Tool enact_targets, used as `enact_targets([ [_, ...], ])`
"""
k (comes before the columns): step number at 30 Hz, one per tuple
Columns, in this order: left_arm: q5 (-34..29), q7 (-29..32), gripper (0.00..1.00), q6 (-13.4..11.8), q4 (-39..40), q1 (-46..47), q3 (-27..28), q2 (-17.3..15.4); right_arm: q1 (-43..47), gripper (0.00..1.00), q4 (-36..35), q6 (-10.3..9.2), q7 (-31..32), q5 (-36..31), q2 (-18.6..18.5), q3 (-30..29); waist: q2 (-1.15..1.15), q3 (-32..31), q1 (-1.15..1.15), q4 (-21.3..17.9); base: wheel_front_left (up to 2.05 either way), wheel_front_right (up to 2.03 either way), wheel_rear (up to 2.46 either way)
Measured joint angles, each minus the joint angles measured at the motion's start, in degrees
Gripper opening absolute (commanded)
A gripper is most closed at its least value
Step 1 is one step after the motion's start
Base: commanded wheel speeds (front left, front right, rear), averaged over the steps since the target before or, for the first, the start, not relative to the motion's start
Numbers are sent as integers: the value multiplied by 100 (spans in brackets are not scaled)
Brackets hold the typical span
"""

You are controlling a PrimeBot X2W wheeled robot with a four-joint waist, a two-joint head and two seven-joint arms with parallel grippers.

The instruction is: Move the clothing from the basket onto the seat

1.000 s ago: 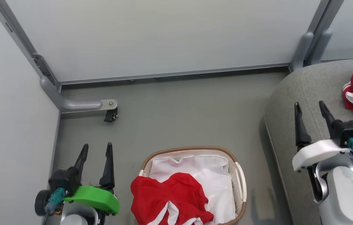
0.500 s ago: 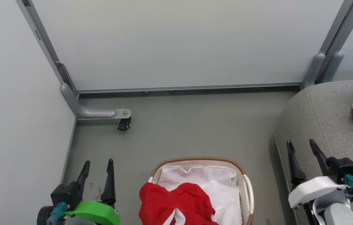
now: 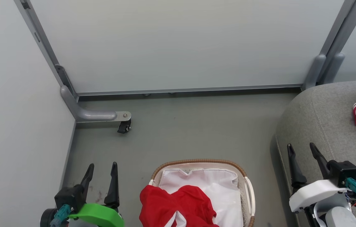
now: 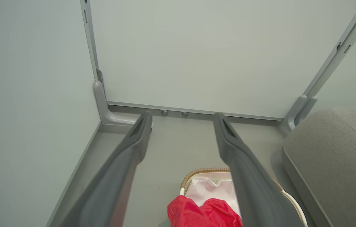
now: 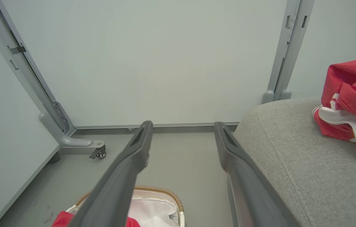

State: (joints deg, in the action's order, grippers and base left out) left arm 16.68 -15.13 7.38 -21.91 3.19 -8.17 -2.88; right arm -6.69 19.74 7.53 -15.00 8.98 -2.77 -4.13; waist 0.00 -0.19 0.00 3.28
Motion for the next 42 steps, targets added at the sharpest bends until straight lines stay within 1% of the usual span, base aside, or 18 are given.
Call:
enact_targets([
  [19, -18, 0, 100, 1, -48, 23, -100, 1, -15, 100, -59, 0, 1, -9, 0, 14, 0, 141, 0, -34, 0, 0, 0],
  [24, -14, 0, 100, 1, -192, 314, -258, 2, -222, 100, -158, 0, 0, -102, 0, -5, 0, 336, 0, -80, 0, 0, 0],
  [30, -133, -1, 100, 1, -780, 938, -686, 3, -466, 100, -314, 0, 1, -186, -1, -68, 0, 682, 0, -170, 0, 0, 0],
  [37, -160, -3, 100, 1, -1901, 1792, -1386, 5, -837, 100, -439, 0, 1, -202, -2, 14, 0, 1220, 0, -328, 0, 0, 0],
  [42, -34, -3, 100, 2, -2652, 2285, -1944, 12, -1130, 100, -557, 0, 1, -189, -1, 115, 0, 1648, 1, -496, 0, 0, 0],
])
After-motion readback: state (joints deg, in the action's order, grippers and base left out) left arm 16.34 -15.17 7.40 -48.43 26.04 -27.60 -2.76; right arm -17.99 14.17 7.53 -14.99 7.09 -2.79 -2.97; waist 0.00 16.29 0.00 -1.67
